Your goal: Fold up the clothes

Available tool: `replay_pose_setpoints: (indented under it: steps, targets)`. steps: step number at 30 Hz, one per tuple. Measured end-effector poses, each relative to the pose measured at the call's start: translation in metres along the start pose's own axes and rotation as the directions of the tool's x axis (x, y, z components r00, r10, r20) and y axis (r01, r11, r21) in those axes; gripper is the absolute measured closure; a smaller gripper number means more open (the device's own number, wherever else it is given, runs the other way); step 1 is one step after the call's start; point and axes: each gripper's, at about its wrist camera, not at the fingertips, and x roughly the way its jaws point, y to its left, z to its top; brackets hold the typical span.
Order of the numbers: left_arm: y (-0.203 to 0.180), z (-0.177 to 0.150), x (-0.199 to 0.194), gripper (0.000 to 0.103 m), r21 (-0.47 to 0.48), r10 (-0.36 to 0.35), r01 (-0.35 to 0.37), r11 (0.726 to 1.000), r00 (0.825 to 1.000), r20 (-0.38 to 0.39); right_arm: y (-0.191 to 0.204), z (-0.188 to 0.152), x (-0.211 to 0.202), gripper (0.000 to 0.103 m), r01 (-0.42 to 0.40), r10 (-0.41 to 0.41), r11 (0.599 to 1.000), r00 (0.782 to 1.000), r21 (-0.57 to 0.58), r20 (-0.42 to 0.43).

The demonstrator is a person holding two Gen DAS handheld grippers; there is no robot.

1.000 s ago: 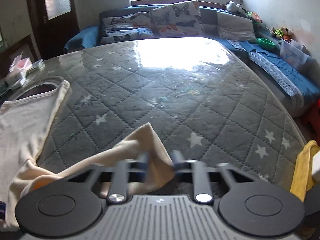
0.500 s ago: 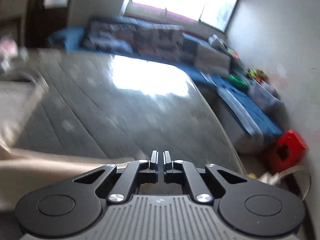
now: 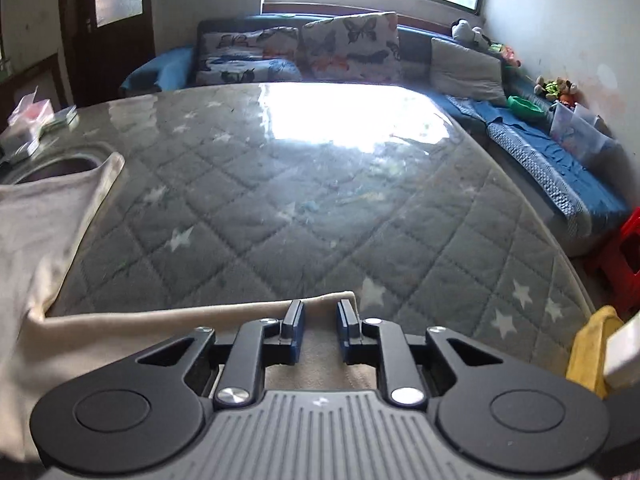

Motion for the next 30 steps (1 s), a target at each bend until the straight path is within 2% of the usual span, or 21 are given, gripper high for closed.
replay_pose_setpoints:
  steps: [2, 6, 9, 14, 16, 18, 21, 24, 26, 28, 30]
  targets:
    - [0.001, -0.001, 0.0, 0.092, -0.004, -0.002, 0.002, 1.0, 1.0, 0.003, -0.001, 0.004, 0.006, 0.086, 0.01, -0.01, 1.0, 1.0, 0.017, 0.007]
    - [0.003, -0.003, -0.004, 0.092, -0.026, 0.005, -0.005, 1.0, 1.0, 0.01, 0.009, 0.008, 0.006, 0.081, 0.043, -0.043, 0.999, 0.999, -0.03, 0.022]
    - [0.007, -0.005, -0.013, 0.088, -0.052, 0.034, -0.033, 0.998, 0.999, 0.021, 0.021, 0.012, -0.005, 0.08, 0.023, -0.02, 0.998, 0.999, -0.06, 0.05]
    - [0.028, -0.011, -0.046, 0.088, -0.14, 0.129, -0.117, 0.983, 0.989, 0.078, 0.049, 0.016, -0.033, 0.08, -0.071, 0.083, 0.989, 0.992, -0.128, 0.092]
    - [0.042, -0.015, -0.06, 0.088, -0.193, 0.198, -0.178, 0.965, 0.976, 0.091, 0.066, 0.018, -0.043, 0.08, -0.132, 0.151, 0.976, 0.984, -0.171, 0.1]
    - [0.061, -0.022, -0.074, 0.088, -0.268, 0.275, -0.242, 0.933, 0.957, 0.091, 0.086, 0.019, -0.051, 0.08, -0.192, 0.219, 0.956, 0.97, -0.222, 0.102]
    - [0.093, -0.035, -0.094, 0.088, -0.379, 0.398, -0.344, 0.859, 0.915, 0.073, 0.12, 0.018, -0.061, 0.08, -0.282, 0.321, 0.908, 0.943, -0.311, 0.082]
    - [0.122, -0.051, -0.113, 0.088, -0.458, 0.548, -0.479, 0.749, 0.836, 0.021, 0.157, 0.013, -0.067, 0.08, -0.356, 0.404, 0.845, 0.914, -0.399, 0.042]
    - [0.142, -0.065, -0.128, 0.088, -0.527, 0.61, -0.53, 0.664, 0.792, -0.027, 0.173, 0.009, -0.07, 0.079, -0.393, 0.445, 0.808, 0.896, -0.439, 0.017]
    - [0.157, -0.078, -0.141, 0.088, -0.568, 0.677, -0.589, 0.574, 0.732, -0.074, 0.196, 0.002, -0.073, 0.078, -0.434, 0.488, 0.755, 0.873, -0.491, -0.022]
    - [0.17, -0.09, -0.152, 0.077, -0.597, 0.731, -0.639, 0.485, 0.671, -0.123, 0.213, -0.004, -0.077, 0.078, -0.461, 0.516, 0.714, 0.855, -0.527, -0.05]
